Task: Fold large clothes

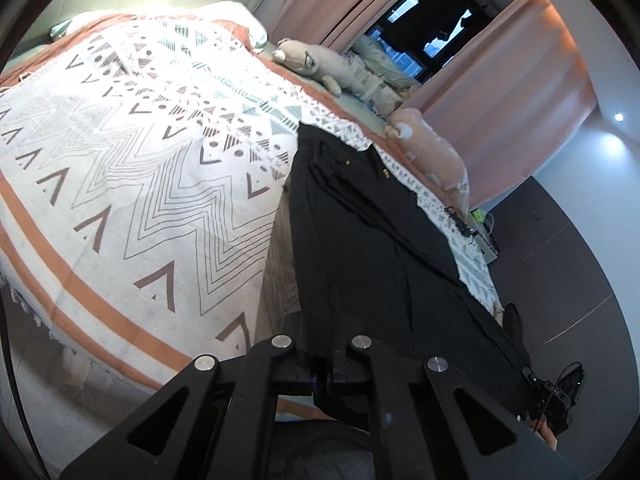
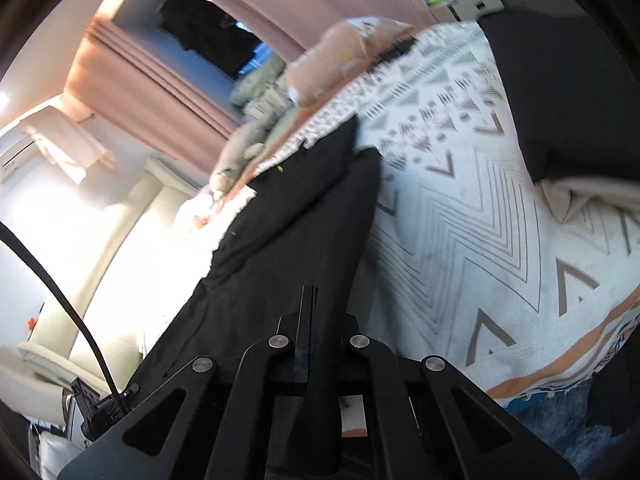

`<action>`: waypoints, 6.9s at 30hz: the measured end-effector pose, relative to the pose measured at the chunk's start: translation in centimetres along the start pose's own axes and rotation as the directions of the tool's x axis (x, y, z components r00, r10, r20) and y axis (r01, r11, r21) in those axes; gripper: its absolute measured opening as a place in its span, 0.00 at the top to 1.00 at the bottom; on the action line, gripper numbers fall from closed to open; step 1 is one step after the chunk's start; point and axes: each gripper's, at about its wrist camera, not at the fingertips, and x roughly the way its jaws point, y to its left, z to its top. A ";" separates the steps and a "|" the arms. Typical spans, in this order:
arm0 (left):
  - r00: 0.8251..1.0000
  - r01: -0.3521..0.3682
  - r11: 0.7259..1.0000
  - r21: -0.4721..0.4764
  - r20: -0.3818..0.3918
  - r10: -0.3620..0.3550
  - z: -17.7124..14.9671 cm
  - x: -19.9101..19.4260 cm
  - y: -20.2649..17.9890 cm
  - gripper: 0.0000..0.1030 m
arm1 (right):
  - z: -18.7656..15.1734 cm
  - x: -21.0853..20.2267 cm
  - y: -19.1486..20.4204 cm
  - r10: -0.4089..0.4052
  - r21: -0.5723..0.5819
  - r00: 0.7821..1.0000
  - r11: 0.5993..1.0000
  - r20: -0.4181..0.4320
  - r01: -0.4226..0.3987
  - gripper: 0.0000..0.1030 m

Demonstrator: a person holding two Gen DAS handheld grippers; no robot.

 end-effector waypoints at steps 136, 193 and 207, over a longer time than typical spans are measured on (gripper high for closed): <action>0.954 -0.266 0.964 -0.017 -0.146 0.261 8.0 16.0 3.6 0.35 | 6.6 41.1 17.6 -0.493 -0.660 0.793 0.735 -0.359 0.157 0.37; 0.982 -0.061 0.950 -0.305 -0.191 0.001 2.3 11.4 7.0 0.23 | 5.3 24.9 15.8 -0.242 -0.393 0.882 0.917 -0.404 0.071 0.29; 0.977 0.007 0.932 -0.361 -0.198 -0.084 3.7 17.1 7.1 0.35 | 2.3 27.3 14.4 -0.360 -0.434 0.817 0.888 -0.450 0.153 0.53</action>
